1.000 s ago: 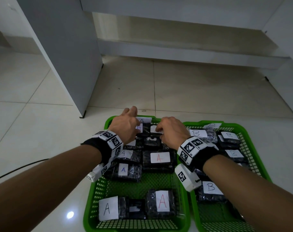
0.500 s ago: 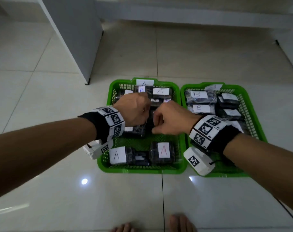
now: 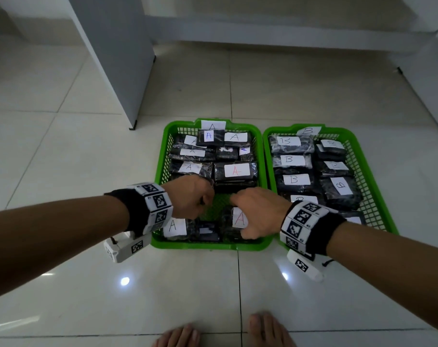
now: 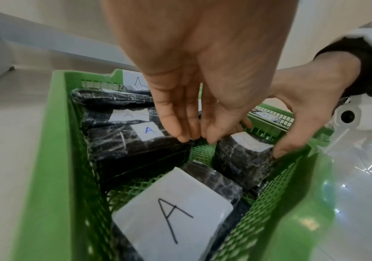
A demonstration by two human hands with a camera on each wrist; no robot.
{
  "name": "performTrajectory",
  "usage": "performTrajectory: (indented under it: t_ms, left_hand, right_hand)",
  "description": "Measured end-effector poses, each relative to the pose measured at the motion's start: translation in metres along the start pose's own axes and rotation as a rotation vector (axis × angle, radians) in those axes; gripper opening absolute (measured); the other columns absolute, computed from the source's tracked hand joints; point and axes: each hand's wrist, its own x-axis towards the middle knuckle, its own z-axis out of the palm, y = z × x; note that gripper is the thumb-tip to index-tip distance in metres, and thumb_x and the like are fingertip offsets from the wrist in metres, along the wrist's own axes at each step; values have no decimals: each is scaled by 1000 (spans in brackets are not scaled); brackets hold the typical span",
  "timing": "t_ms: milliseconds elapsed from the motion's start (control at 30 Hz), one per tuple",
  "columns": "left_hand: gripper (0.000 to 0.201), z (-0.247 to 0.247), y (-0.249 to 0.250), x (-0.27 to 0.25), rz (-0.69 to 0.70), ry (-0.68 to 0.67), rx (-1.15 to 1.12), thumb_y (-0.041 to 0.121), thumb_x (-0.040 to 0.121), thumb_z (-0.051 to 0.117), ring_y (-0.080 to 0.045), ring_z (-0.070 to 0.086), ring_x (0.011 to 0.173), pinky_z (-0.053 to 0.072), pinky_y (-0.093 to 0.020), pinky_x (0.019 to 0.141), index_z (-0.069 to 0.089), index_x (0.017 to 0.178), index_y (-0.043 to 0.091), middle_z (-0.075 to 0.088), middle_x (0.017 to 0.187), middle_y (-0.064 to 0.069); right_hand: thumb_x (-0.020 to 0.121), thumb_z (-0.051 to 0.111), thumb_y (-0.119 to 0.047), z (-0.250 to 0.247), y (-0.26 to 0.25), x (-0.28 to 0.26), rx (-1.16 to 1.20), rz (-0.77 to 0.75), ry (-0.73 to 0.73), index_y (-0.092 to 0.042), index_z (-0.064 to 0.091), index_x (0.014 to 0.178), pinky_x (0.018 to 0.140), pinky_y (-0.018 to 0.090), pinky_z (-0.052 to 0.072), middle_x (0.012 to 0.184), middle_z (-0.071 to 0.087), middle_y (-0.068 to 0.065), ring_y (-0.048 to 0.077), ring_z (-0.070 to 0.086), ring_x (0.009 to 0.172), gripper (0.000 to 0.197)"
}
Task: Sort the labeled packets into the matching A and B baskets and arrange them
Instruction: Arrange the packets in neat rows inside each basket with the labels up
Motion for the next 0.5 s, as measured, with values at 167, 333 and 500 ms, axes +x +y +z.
performTrajectory:
  t_ms: [167,333,500]
  left_hand:
    - [27,0,-6,6,-51,140,69,17,81,63,-21,61,100,51,-30,76,70,106,19,63,113,1]
    - [38,-1,-13,11,-120,33,158,14,80,66,-25,56,110,53,-40,85,65,118,19,55,124,-1]
    - [38,1,-17,13,-98,38,161,14,82,65,-25,58,105,52,-38,81,62,119,21,53,122,0]
  right_hand:
    - [73,73,-46,-14,11,5,3,18,143,-16,55,101,70,39,55,91,56,1,19,54,85,45]
    - [81,70,-36,-9,14,12,-104,18,120,-11,64,104,76,38,55,104,52,4,20,50,100,35]
    - [94,69,-28,0,16,14,-82,2,94,-9,67,109,84,34,51,113,55,5,22,53,108,24]
